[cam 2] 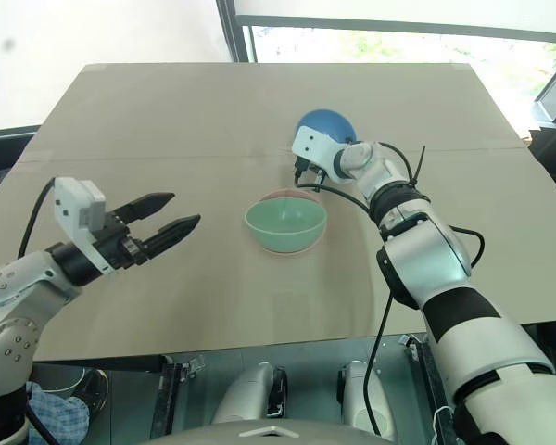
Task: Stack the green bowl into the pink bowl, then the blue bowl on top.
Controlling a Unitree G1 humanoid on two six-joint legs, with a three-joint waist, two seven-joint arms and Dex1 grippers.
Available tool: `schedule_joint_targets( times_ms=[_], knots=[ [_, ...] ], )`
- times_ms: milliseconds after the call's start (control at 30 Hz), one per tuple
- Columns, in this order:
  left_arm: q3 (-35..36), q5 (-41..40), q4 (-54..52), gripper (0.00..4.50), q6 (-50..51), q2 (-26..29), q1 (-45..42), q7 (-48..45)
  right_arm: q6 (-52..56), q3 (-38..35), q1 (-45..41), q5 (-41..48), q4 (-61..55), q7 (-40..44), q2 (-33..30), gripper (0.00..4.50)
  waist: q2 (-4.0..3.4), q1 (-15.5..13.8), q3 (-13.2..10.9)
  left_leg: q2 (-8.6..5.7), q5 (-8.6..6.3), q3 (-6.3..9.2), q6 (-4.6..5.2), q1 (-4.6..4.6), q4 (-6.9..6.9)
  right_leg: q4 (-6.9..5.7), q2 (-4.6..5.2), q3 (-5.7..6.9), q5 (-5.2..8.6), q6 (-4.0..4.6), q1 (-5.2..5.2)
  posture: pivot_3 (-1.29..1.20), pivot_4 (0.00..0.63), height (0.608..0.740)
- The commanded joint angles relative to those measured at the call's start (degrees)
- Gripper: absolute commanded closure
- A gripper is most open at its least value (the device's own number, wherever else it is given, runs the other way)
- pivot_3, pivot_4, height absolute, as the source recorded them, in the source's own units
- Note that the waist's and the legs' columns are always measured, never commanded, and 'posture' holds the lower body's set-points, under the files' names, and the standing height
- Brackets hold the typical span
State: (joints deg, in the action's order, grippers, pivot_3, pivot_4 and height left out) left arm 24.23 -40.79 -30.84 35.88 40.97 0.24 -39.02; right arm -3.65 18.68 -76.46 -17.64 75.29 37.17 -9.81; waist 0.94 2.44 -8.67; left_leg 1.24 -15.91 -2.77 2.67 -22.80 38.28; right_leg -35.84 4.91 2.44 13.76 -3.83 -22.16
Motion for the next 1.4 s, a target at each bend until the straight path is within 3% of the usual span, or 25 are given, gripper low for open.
schedule_joint_targets(
  times_ms=[33,200,333,467,667,933,1033,1067,1167,1300,1400],
  knots=[
    [0.1,-0.7,-0.9,0.86,-0.6,1.1,-0.7,-0.9,-4.1,-2.1,-1.5,1.6,-4.6,3.7,-2.2,4.4,0.0,0.0,0.0,0.0,0.0,0.0,0.0,0.0,0.0,0.0,0.0,0.0,0.0,0.0,0.0,0.0,0.15,0.74],
    [-1.4,-0.2,1.1,0.86,-1.1,2.1,-2.4,-3.1,-1.9,-4.4,1.8,7.9,-19.9,20.8,-7.4,4.4,-0.03,-0.2,0.0,0.0,0.0,0.04,0.0,-0.04,0.01,0.01,0.0,0.02,0.0,0.0,0.0,0.0,0.15,0.74],
    [-4.5,-0.1,4.5,0.86,-1.4,2.4,-6.2,-5.7,8.8,-4.2,11.6,15.0,-44.7,35.1,-14.1,4.4,0.03,-0.5,0.0,0.01,0.0,0.07,0.01,-0.04,-0.01,0.02,0.01,0.04,0.0,-0.01,0.02,0.0,0.15,0.74],
    [-9.1,1.9,10.9,0.86,-3.3,3.3,-12.5,-10.8,21.2,-3.4,22.4,20.3,-69.7,41.2,-20.9,4.4,-0.02,-1.4,0.0,0.01,-0.01,0.09,0.02,-0.08,0.04,0.02,0.03,0.09,0.0,-0.01,0.05,0.0,0.15,0.74],
    [-17.6,7.0,24.1,0.86,-8.4,3.5,-24.6,-20.8,30.7,-0.6,30.4,21.3,-88.5,40.1,-25.0,4.4,0.07,-1.7,0.0,-0.09,0.0,-0.02,0.03,0.01,0.16,-0.01,-0.07,0.02,0.0,-0.01,0.03,0.0,0.15,0.74],
    [-24.3,13.0,38.7,0.86,-15.4,0.9,-36.4,-30.5,40.1,0.8,34.4,22.1,-100.0,34.5,-26.2,4.4,0.1,-2.0,0.0,-0.16,-0.01,-0.01,0.07,-0.11,0.17,-0.02,-0.06,0.04,0.0,-0.02,0.01,0.0,0.15,0.74],
    [-24.9,13.3,40.0,0.86,-15.9,-0.3,-37.5,-32.1,41.9,0.5,34.8,22.2,-101.4,32.2,-26.4,3.58,0.1,-2.0,0.0,-0.18,-0.04,-0.01,0.11,-0.13,0.16,0.0,-0.03,0.04,0.0,-0.03,0.0,0.0,0.15,0.74],
    [-25.2,13.5,40.2,0.86,-16.1,-0.5,-37.5,-32.8,42.6,0.2,35.0,22.2,-102.0,30.8,-26.3,3.03,0.1,-2.0,0.0,-0.18,-0.04,-0.01,0.12,-0.13,0.17,0.0,-0.03,0.04,0.0,-0.03,0.0,0.0,0.15,0.74],
    [-25.3,13.5,40.1,0.86,-16.0,-1.2,-37.3,-33.6,45.0,-0.8,35.6,22.3,-103.6,27.9,-26.7,1.96,0.1,-2.0,0.0,-0.16,-0.03,0.0,0.11,-0.12,0.18,-0.03,-0.04,0.04,0.0,-0.03,0.0,0.0,0.15,0.74],
    [-24.5,13.8,39.3,0.86,-15.7,-1.4,-36.5,-33.7,48.0,-5.7,37.4,24.6,-105.0,23.3,-26.7,1.82,0.11,-2.1,0.0,-0.16,-0.04,0.01,0.12,-0.13,0.23,-0.04,-0.03,0.04,0.0,-0.03,0.02,0.0,0.15,0.74],
    [-23.7,13.3,37.0,0.86,-15.2,-0.8,-34.0,-33.4,46.9,-13.7,42.7,26.2,-103.7,20.8,-29.2,1.82,0.13,-2.4,0.1,-0.13,-0.04,0.03,0.12,-0.13,0.22,-0.02,-0.02,0.05,-0.01,-0.03,0.03,0.0,0.15,0.74]
  ],
)
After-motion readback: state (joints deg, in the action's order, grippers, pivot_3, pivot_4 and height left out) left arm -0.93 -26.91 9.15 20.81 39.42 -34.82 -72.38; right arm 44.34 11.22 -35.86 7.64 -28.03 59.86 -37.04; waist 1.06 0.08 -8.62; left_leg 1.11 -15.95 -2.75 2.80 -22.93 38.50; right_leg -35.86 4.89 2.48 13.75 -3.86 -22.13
